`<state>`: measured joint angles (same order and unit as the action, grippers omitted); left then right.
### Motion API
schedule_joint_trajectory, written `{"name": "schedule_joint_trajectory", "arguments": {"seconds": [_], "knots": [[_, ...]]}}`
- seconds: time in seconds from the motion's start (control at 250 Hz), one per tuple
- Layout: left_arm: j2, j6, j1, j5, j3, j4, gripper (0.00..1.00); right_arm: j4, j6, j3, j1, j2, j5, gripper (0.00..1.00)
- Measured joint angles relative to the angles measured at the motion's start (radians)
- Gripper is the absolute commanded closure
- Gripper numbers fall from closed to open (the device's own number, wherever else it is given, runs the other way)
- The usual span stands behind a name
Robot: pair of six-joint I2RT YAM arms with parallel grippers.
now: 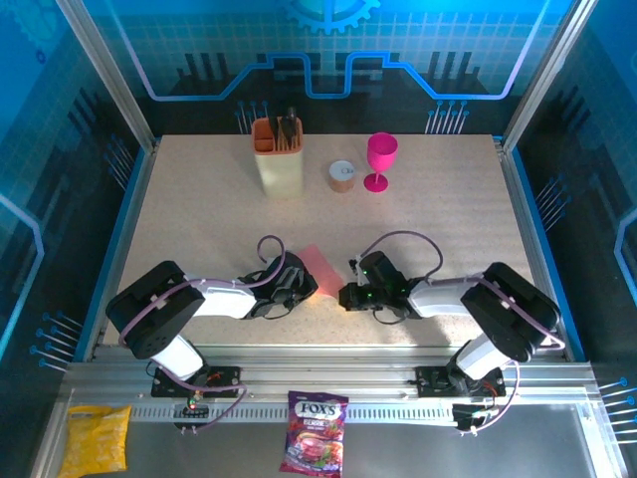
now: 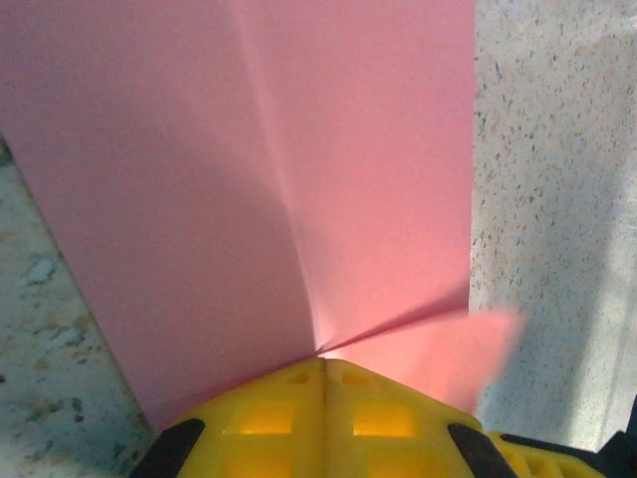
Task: Fold a paper plane with a square sheet of paper (pick it up from the middle)
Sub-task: Third fold the triangle at the center of the table.
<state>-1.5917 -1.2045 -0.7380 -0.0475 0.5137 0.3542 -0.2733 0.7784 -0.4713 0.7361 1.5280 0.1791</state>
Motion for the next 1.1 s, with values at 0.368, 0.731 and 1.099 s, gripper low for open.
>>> {"name": "schedule_joint_trajectory", "arguments": {"seconds": [0.368,0.731,1.099], "knots": [[0.005,0.145,0.048,0.018,0.041,-0.08,1.0,0.25,0.069,0.113,-0.065,-0.292,-0.068,1.0],[-0.028,0.459,0.056,0.131,0.195,-0.306,1.0,0.375,-0.017,-0.185,-0.062,-0.188,-0.017,1.0],[-0.04,0.505,0.056,0.169,0.2,-0.346,1.0,0.332,-0.037,-0.292,-0.038,0.069,0.031,1.0]]}}
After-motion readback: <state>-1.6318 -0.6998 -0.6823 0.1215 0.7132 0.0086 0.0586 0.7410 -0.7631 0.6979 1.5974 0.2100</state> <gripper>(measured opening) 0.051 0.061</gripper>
